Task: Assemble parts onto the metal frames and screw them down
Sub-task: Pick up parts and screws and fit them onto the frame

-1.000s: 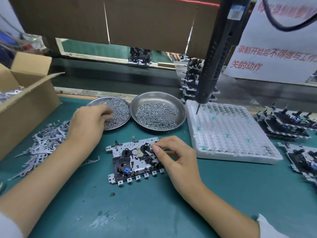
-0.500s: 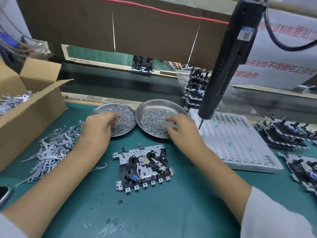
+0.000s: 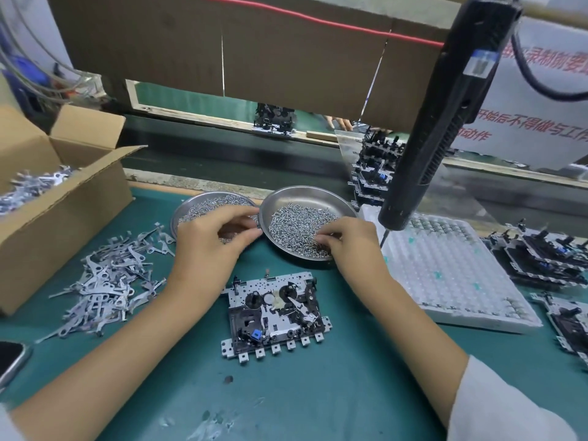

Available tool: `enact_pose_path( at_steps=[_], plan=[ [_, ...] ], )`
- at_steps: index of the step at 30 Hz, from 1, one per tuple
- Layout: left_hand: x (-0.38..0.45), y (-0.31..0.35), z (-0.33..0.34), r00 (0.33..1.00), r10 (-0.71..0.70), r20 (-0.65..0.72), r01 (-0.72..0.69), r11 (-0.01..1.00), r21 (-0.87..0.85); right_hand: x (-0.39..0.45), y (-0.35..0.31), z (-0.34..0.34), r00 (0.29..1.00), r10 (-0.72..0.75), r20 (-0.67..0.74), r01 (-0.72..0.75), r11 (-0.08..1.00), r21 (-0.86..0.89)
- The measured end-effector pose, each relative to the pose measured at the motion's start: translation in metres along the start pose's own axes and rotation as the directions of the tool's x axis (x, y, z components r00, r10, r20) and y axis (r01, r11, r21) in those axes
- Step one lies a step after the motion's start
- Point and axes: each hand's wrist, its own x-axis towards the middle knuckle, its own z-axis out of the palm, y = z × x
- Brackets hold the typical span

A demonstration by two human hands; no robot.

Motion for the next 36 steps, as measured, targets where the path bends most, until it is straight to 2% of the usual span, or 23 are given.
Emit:
enact_pose_path(
  at_steps=[3,5,7,8,11,14,19,29,36],
  plan=[
    [-0.008,0.007,0.007,1.0,-0.008,0.023,0.011,0.991,-0.137,-0.005,0.001,-0.004,0.997,-0.044,-0.058,0.05,0.992,0.119],
    [-0.013,0.01,0.011,0.999,-0.009,0.039,0.017,0.979,-0.205,-0.01,-0.002,-0.01,0.999,-0.008,-0.044,0.023,0.937,0.349],
    [-0.018,0.012,0.014,0.998,0.001,0.055,0.013,0.965,-0.262,-0.022,-0.01,-0.015,0.998,0.04,0.047,-0.061,0.758,0.649],
    [-0.019,0.013,0.015,0.998,0.013,0.06,0.004,0.959,-0.283,-0.03,-0.014,-0.017,0.994,0.045,0.104,-0.108,0.664,0.74],
    [-0.024,0.015,0.019,0.995,0.072,0.074,-0.045,0.946,-0.322,-0.051,-0.022,-0.018,0.972,0.022,0.235,-0.214,0.495,0.842],
    [-0.028,0.016,0.022,0.99,0.113,0.089,-0.077,0.939,-0.335,-0.062,-0.023,-0.019,0.958,0.036,0.286,-0.276,0.399,0.875],
    [-0.031,0.016,0.024,0.978,0.168,0.123,-0.118,0.934,-0.337,-0.065,-0.021,-0.019,0.936,0.045,0.35,-0.341,0.37,0.864],
    [-0.03,0.015,0.024,0.963,0.225,0.146,-0.168,0.931,-0.325,-0.063,-0.019,-0.019,0.894,0.027,0.447,-0.43,0.33,0.84],
    [-0.028,0.015,0.02,0.942,0.286,0.174,-0.234,0.934,-0.269,-0.062,-0.018,-0.022,0.877,0.008,0.48,-0.452,0.353,0.819]
  ],
)
